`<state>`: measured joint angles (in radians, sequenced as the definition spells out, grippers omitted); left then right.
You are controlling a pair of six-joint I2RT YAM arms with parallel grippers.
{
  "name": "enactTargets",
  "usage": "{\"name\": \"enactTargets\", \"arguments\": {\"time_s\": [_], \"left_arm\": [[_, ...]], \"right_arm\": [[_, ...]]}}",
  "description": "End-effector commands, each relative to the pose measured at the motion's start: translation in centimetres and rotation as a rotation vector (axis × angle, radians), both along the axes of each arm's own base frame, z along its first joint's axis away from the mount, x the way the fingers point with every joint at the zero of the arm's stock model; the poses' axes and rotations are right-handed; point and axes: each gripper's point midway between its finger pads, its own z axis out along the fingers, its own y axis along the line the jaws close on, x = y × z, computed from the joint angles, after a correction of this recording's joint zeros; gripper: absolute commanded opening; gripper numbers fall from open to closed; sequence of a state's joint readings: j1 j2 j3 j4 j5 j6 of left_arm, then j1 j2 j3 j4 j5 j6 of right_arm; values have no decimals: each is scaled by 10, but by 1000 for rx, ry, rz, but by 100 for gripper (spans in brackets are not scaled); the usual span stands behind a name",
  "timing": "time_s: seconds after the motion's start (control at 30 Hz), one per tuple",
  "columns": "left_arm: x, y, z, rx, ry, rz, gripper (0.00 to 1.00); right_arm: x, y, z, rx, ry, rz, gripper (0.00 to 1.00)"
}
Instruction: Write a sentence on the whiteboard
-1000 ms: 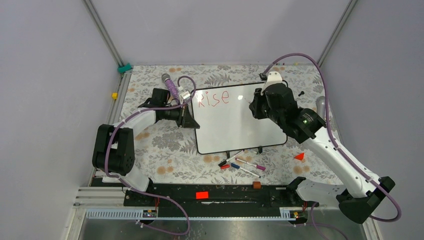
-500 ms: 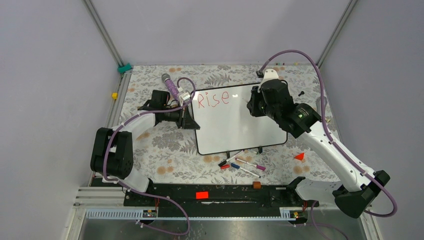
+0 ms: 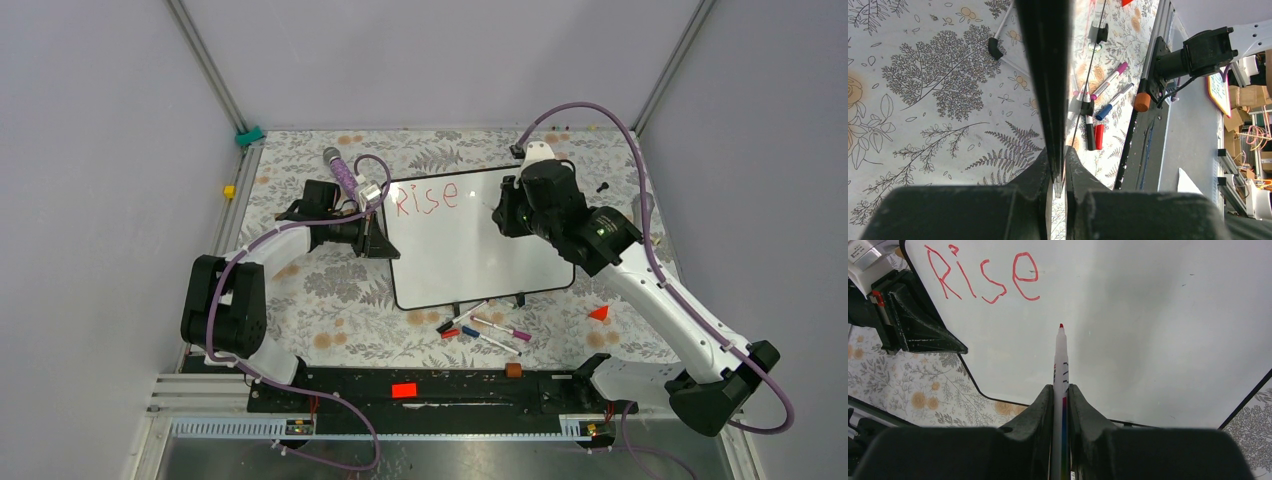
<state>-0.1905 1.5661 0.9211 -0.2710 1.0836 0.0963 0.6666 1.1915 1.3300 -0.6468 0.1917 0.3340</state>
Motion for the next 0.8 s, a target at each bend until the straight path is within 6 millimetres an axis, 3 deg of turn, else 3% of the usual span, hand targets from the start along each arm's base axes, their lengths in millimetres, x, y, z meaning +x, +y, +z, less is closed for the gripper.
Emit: {"name": "enactTargets", "arguments": {"time_s": [0.0,0.17,0.43,0.53,0.77], "left_arm": [[22,17,-27,159,-54,77,0],[21,15,-27,153,-45,66,0],[22,13,-24,143,-63,38,0],[20,13,-22,149,-74,35,0],[17,11,-21,146,-76,27,0]], "right_arm": [[-6,2,-1,49,29,-5,0],[-8,21,7,117,68,28,0],[-5,42,23,-72,-11,62,0],[-9,52,15,-169,-16,81,0],[-21,58,-6,-124,30,90,0]]}}
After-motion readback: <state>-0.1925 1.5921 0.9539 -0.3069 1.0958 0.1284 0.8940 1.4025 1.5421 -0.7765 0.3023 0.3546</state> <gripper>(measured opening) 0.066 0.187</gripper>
